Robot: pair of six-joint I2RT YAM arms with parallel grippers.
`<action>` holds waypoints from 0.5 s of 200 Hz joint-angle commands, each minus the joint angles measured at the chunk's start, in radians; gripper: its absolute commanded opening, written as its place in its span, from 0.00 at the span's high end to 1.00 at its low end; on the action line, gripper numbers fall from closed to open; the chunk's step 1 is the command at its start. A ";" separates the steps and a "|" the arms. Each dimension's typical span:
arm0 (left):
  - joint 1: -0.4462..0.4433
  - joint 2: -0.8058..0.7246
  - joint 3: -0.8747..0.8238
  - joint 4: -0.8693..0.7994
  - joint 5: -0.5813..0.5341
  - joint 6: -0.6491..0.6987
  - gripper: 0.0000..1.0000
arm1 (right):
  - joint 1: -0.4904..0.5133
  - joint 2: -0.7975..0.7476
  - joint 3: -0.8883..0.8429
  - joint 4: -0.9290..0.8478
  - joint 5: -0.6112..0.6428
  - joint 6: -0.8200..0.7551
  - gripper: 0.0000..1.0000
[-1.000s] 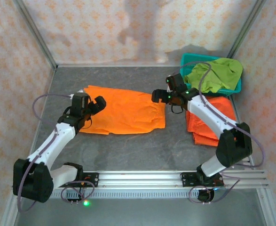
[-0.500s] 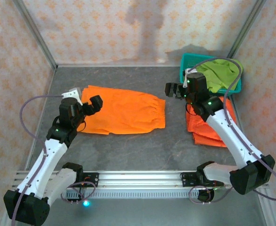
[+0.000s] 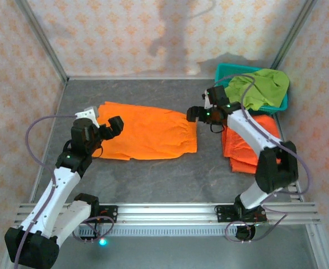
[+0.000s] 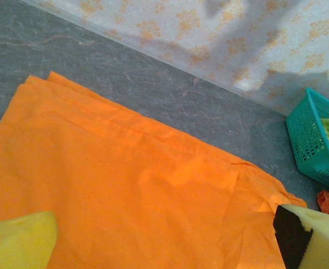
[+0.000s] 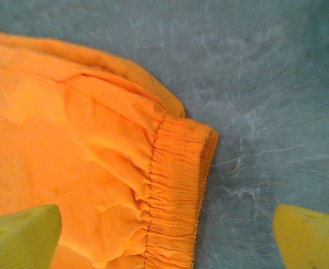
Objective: Fold and stack the shorts
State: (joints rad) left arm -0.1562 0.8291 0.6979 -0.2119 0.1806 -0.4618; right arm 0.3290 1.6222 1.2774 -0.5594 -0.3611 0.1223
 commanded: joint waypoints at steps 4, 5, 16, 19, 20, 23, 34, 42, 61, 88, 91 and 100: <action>0.005 -0.012 -0.008 0.003 0.006 0.020 0.00 | 0.007 0.093 0.076 -0.067 -0.021 -0.004 0.10; 0.005 -0.012 -0.008 0.001 0.005 0.021 0.00 | 0.009 0.097 0.077 -0.068 -0.020 -0.004 0.10; 0.004 -0.010 -0.008 -0.001 0.002 0.019 0.00 | 0.011 0.144 0.100 -0.074 -0.017 0.001 0.13; 0.005 -0.009 -0.008 -0.003 0.002 0.020 0.00 | 0.011 0.156 0.106 -0.075 -0.015 0.003 0.15; 0.004 -0.009 -0.008 -0.003 0.002 0.020 0.00 | 0.011 0.161 0.108 -0.076 -0.015 0.004 0.15; 0.006 -0.009 -0.009 -0.003 0.001 0.019 0.00 | 0.012 0.172 0.113 -0.077 -0.015 0.005 0.16; 0.004 -0.005 -0.010 -0.006 0.000 0.020 0.00 | 0.016 0.206 0.128 -0.079 -0.017 0.009 0.20; 0.004 -0.001 -0.010 -0.007 -0.001 0.020 0.00 | 0.019 0.229 0.134 -0.077 -0.018 0.014 0.22; 0.005 0.008 -0.013 -0.007 0.001 0.019 0.00 | 0.031 0.273 0.145 -0.077 -0.010 0.021 0.26; 0.004 0.020 -0.018 0.002 0.003 0.017 0.00 | 0.044 0.311 0.143 -0.061 -0.012 0.035 0.32; 0.005 0.021 -0.018 0.002 0.005 0.017 0.00 | 0.046 0.315 0.142 -0.058 -0.012 0.038 0.32; 0.004 0.028 -0.018 0.004 0.008 0.017 0.00 | 0.053 0.326 0.142 -0.054 -0.013 0.039 0.34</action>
State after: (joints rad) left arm -0.1562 0.8478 0.6952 -0.2127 0.1802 -0.4618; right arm 0.3653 1.9236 1.3945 -0.6060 -0.3790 0.1467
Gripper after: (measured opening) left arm 0.998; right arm 0.674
